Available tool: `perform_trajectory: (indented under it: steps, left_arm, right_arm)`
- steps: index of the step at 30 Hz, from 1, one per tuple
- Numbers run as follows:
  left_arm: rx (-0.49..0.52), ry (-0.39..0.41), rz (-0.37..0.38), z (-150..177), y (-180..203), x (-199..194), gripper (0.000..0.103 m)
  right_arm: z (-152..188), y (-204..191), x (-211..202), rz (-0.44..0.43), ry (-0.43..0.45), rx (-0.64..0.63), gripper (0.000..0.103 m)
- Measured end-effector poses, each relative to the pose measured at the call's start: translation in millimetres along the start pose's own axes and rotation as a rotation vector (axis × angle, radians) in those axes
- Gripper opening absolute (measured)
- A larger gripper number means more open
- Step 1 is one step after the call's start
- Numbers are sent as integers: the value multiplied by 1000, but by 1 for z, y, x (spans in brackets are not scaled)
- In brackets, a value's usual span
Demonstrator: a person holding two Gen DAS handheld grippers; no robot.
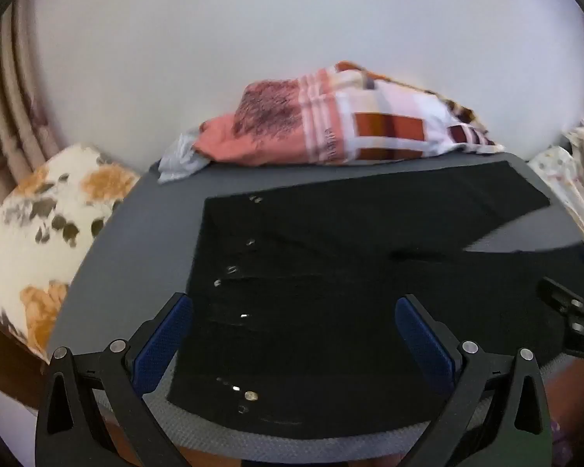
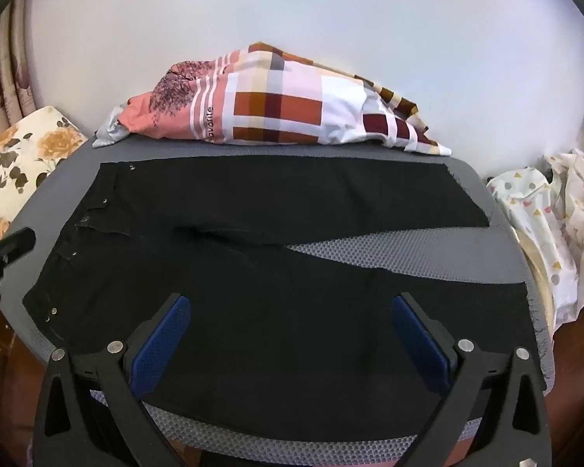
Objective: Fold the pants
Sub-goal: 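Lower the left gripper onto the black jeans waistband and close it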
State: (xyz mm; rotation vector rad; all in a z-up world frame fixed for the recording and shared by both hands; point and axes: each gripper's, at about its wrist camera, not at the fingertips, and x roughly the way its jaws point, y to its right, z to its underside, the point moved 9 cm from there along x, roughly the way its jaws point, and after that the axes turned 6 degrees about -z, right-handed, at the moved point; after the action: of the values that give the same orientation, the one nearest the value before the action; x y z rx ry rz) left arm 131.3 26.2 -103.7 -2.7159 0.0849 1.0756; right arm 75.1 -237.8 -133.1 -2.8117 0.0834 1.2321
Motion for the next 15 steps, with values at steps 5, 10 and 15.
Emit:
perform_trajectory:
  steps: [5,10,15]
  left_arm:
    - [-24,0,34,-15,-39,43,101]
    - [-22,-17,25,-36,-79,106,100]
    - [-61,-142,82,-58,-113,198,69]
  right_arm:
    - [-3,-1,11,-11,-20,-2,102]
    - [2,-16,27,-14,-55,-23,102]
    - [9,-23,54,-12,-124,-44,102]
